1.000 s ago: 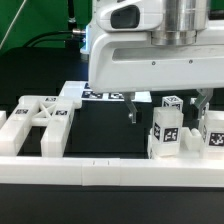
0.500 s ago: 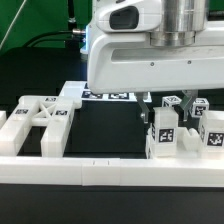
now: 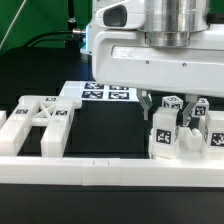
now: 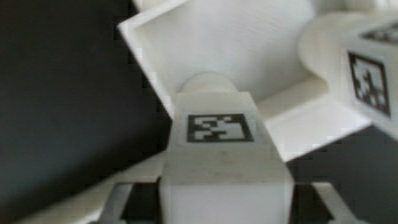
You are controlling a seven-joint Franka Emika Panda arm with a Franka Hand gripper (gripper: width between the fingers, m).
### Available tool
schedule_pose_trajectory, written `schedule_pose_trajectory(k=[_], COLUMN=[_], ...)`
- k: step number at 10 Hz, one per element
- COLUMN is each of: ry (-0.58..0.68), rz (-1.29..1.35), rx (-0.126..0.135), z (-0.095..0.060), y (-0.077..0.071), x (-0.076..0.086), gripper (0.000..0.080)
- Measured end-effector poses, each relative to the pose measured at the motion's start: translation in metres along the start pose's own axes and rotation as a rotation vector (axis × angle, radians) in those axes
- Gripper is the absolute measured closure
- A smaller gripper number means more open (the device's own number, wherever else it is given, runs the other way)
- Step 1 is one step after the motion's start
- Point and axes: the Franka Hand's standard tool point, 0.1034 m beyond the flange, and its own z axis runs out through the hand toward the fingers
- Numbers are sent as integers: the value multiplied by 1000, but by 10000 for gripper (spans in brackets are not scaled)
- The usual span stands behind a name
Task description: Assemble chair
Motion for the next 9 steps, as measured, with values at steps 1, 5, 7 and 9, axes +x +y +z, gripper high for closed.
schedule_pose_trajectory(k=[1, 5, 7, 9], ry=[-4, -3, -5, -5], rz=[132, 495, 498, 406], rx=[-3, -17, -16, -15], z=[0, 1, 2, 1], y=[0, -2, -2, -2], x=[-1, -4, -4, -3], gripper=[511, 511, 353, 228])
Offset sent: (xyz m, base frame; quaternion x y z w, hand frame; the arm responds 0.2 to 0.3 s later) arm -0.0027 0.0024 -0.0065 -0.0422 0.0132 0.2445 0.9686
